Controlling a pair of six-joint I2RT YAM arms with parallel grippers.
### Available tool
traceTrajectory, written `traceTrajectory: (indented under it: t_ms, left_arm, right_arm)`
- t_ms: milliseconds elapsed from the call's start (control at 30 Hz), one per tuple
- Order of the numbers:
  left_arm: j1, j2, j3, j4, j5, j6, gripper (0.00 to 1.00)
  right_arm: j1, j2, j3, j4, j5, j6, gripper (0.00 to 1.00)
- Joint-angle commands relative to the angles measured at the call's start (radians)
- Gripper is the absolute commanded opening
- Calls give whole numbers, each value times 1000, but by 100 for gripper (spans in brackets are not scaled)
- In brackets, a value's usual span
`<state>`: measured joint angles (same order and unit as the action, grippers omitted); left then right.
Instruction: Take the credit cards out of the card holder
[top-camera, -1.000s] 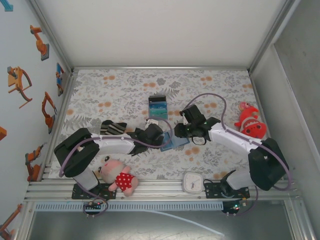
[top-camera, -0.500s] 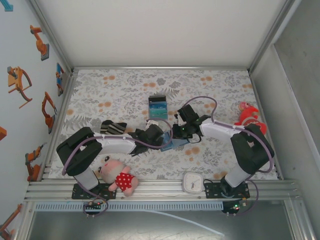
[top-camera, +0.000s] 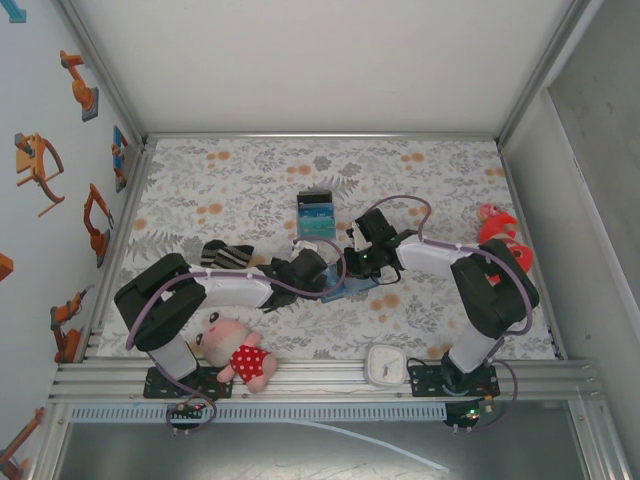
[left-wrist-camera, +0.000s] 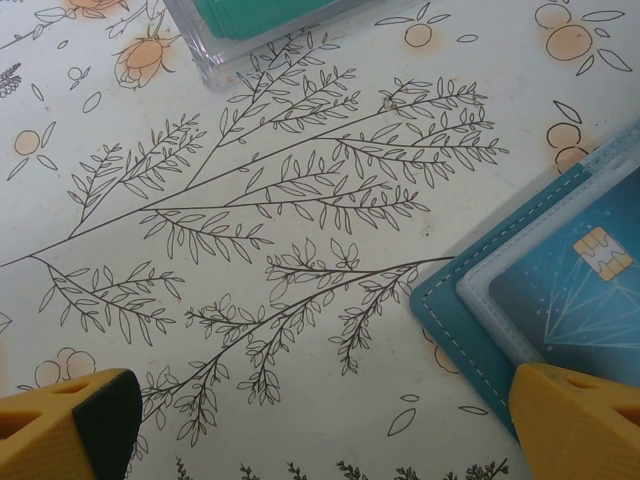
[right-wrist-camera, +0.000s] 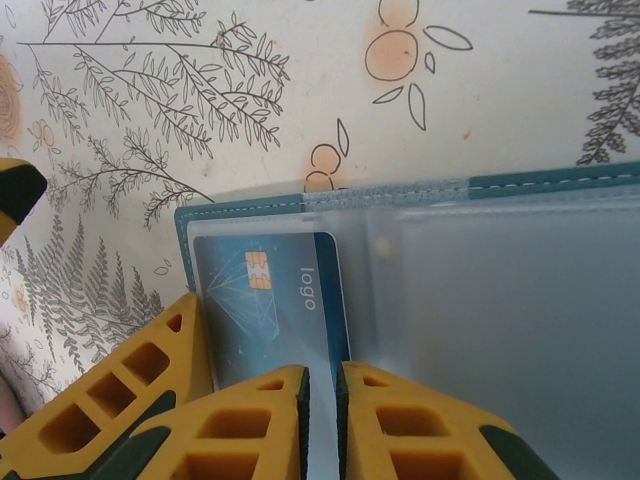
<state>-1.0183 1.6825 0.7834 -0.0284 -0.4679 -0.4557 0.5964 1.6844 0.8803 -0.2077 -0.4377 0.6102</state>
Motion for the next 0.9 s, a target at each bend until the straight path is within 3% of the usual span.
traceTrajectory:
  t_ms: [0,867]
  left_arm:
    - [8,28,8,-44,-7,23,94]
    - [7,42,31,-67,-28,39,94]
  right_arm:
    - [-9,15,-6,8,-10,4,16]
    - [-18,39,-42,95,-104,34,16]
